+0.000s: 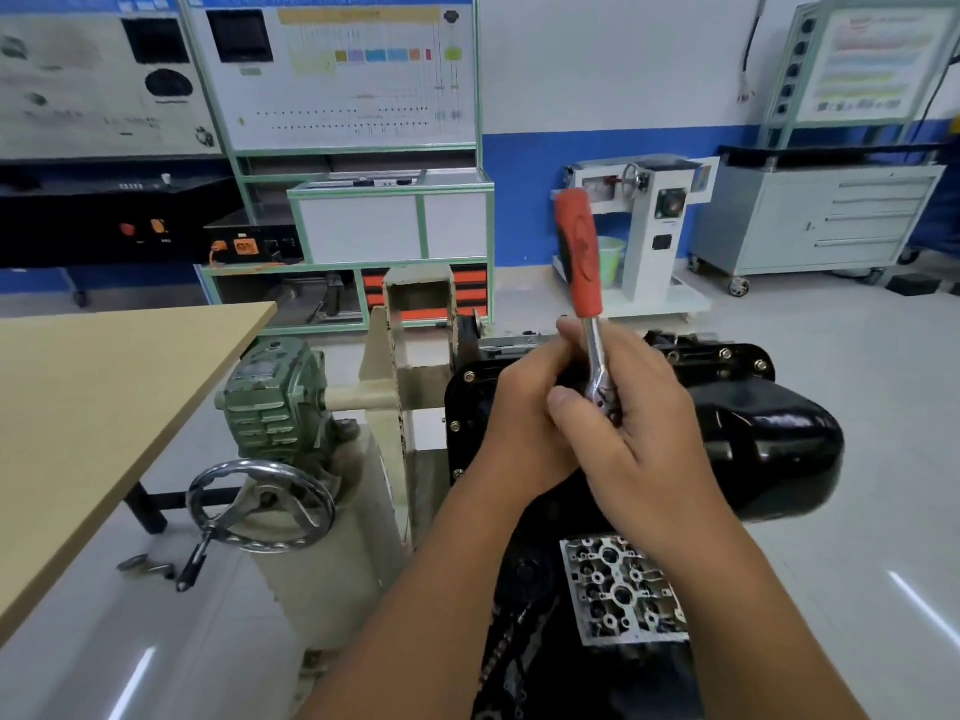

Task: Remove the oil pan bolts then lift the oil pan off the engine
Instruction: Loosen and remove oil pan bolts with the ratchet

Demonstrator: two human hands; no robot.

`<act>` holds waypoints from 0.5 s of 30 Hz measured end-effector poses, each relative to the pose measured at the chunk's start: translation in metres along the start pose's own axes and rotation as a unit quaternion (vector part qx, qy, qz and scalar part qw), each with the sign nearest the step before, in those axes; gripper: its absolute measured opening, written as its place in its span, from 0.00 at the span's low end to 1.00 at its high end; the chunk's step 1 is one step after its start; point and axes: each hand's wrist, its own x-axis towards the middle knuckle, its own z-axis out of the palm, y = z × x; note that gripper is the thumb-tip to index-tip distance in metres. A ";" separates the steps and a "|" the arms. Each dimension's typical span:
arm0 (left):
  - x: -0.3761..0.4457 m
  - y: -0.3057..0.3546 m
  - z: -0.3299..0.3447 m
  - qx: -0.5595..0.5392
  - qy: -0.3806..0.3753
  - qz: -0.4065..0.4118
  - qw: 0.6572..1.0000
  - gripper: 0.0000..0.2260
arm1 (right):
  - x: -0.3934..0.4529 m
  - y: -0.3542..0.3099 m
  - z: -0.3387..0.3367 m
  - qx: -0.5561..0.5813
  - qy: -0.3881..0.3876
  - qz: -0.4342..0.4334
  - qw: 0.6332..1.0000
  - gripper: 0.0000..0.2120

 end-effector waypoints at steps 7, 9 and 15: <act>-0.012 -0.019 -0.003 0.124 -0.063 0.143 0.980 0.15 | 0.002 -0.003 0.014 0.315 0.226 0.199 0.900 0.18; -0.012 -0.021 -0.007 0.114 -0.065 0.126 0.983 0.15 | 0.003 0.002 0.008 0.241 0.155 0.147 0.947 0.21; -0.021 -0.041 -0.014 0.071 -0.073 0.072 0.992 0.11 | 0.018 0.004 -0.021 0.177 -0.234 0.037 0.955 0.36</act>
